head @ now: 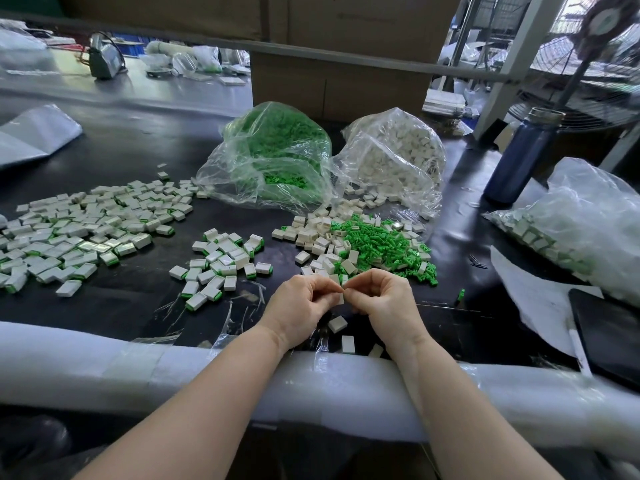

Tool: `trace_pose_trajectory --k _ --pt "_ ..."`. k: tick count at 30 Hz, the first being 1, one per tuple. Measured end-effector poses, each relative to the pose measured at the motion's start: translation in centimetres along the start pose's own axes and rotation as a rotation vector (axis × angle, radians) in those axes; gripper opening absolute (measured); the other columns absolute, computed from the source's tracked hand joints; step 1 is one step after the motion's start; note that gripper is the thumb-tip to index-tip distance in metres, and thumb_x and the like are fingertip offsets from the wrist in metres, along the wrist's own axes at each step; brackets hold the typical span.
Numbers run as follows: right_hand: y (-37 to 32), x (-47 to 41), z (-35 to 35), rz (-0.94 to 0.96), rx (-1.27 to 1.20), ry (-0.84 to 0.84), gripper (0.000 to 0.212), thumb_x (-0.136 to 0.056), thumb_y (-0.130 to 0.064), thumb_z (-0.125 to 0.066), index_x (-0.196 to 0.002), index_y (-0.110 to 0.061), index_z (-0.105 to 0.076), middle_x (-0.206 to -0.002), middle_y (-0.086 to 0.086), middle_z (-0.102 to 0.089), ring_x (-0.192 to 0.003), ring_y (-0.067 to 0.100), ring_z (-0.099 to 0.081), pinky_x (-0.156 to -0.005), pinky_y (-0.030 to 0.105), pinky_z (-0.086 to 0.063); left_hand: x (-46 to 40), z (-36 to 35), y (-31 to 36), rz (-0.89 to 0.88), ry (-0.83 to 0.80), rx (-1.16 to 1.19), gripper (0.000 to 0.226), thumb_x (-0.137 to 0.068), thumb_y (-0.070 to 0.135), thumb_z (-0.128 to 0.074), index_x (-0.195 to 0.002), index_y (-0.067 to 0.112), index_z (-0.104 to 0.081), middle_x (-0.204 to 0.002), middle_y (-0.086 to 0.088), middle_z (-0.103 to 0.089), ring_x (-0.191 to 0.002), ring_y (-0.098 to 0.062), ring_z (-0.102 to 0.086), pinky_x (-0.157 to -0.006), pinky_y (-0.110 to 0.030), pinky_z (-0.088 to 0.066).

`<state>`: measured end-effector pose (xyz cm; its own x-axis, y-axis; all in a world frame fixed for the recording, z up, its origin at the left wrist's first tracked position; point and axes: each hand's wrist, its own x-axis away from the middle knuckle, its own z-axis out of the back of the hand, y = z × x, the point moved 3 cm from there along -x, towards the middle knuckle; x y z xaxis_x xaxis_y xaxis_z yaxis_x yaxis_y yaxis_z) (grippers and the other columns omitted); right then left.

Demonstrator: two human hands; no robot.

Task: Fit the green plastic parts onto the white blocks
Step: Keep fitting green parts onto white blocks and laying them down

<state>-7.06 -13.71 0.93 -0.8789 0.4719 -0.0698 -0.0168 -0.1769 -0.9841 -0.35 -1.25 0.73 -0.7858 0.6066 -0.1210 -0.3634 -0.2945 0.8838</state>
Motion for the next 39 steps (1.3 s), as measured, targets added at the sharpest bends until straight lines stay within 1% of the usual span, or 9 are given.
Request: trace_pose_trajectory --k 6,10,12,16,23,27,32,35,39 --pt "0.16 -0.03 0.2 -0.018 -0.047 0.034 0.012 -0.077 0.002 -0.07 -0.074 -0.01 -0.068 -0.067 0.009 -0.069 -0.058 0.015 -0.064 -0.053 0.02 -0.049 0.23 0.0 0.31 -0.081 0.027 -0.092 0.022 -0.078 0.016 -0.073 -0.082 0.029 -0.056 -0.073 0.009 -0.061 -0.064 -0.008 -0.054 -0.072 -0.024 -0.048" --pt "0.02 0.11 0.14 -0.025 -0.174 0.014 0.013 -0.081 0.001 -0.067 -0.073 -0.009 -0.071 -0.064 0.012 -0.07 -0.055 0.018 -0.064 -0.054 0.025 -0.054 -0.03 0.19 0.16 -0.063 0.058 -0.004 0.012 -0.085 0.015 -0.066 -0.085 0.025 -0.059 -0.085 -0.001 -0.067 -0.079 -0.016 -0.061 -0.081 -0.025 -0.049" --pt "-0.13 0.17 0.14 -0.011 -0.162 0.003 0.014 -0.082 0.0 -0.067 -0.073 -0.009 -0.072 -0.065 0.013 -0.07 -0.054 0.017 -0.063 -0.055 0.025 -0.055 -0.12 0.3 0.05 -0.041 0.059 0.045 0.003 -0.087 0.017 -0.063 -0.089 0.019 -0.065 -0.089 -0.002 -0.068 -0.086 -0.016 -0.062 -0.083 -0.022 -0.048" --pt "-0.01 0.07 0.07 0.01 -0.058 0.04 0.016 -0.083 -0.006 -0.067 -0.068 -0.01 -0.067 -0.058 0.007 -0.065 -0.049 0.008 -0.057 -0.05 0.02 -0.049 -0.18 0.32 -0.15 -0.021 0.028 0.071 0.009 -0.089 0.017 -0.061 -0.093 0.014 -0.068 -0.088 0.0 -0.069 -0.086 -0.014 -0.062 -0.085 -0.023 -0.048" --pt "0.13 -0.19 -0.42 0.027 0.132 0.006 0.022 -0.086 -0.01 -0.064 -0.065 -0.015 -0.062 -0.054 -0.001 -0.057 -0.049 0.007 -0.049 -0.051 0.019 -0.042 -0.12 0.22 -0.15 0.016 -0.019 -0.008 0.012 -0.09 0.02 -0.059 -0.087 0.014 -0.069 -0.079 -0.004 -0.068 -0.077 -0.019 -0.061 -0.081 -0.035 -0.05" --pt "-0.03 -0.1 -0.39 0.043 0.188 -0.022 0.025 -0.086 -0.007 -0.064 -0.063 -0.018 -0.06 -0.053 -0.004 -0.055 -0.043 0.0 -0.047 -0.049 0.014 -0.041 -0.14 0.15 -0.43 0.021 -0.032 -0.056 0.011 -0.089 0.021 -0.061 -0.087 0.014 -0.069 -0.07 0.005 -0.061 -0.07 -0.012 -0.053 -0.076 -0.029 -0.046" --pt "-0.01 -0.05 -0.3 0.057 0.187 -0.012 0.018 -0.086 -0.011 -0.064 -0.07 -0.017 -0.062 -0.062 -0.001 -0.06 -0.055 0.007 -0.053 -0.056 0.021 -0.046 -0.17 0.15 -0.3 0.007 -0.027 0.002 0.009 -0.089 0.019 -0.061 -0.086 0.017 -0.069 -0.073 0.004 -0.064 -0.072 -0.013 -0.056 -0.08 -0.033 -0.048" --pt "-0.11 -0.07 -0.38 0.072 0.094 0.024 0.014 -0.085 -0.006 -0.065 -0.079 -0.018 -0.063 -0.065 0.0 -0.063 -0.054 0.002 -0.056 -0.052 0.014 -0.043 -0.17 -0.02 -0.07 -0.01 -0.001 0.025 0.012 -0.09 0.015 -0.06 -0.098 0.017 -0.069 -0.084 -0.003 -0.069 -0.083 -0.022 -0.064 -0.086 -0.039 -0.05" --pt "0.03 -0.19 -0.16 0.065 0.068 0.072 0.019 -0.083 -0.002 -0.065 -0.075 -0.018 -0.065 -0.067 0.003 -0.065 -0.058 0.006 -0.059 -0.051 0.012 -0.043 -0.16 -0.15 -0.09 -0.053 0.016 -0.048 0.014 -0.086 0.019 -0.064 -0.094 0.027 -0.056 -0.074 0.001 -0.061 -0.069 -0.017 -0.058 -0.077 -0.032 -0.05"
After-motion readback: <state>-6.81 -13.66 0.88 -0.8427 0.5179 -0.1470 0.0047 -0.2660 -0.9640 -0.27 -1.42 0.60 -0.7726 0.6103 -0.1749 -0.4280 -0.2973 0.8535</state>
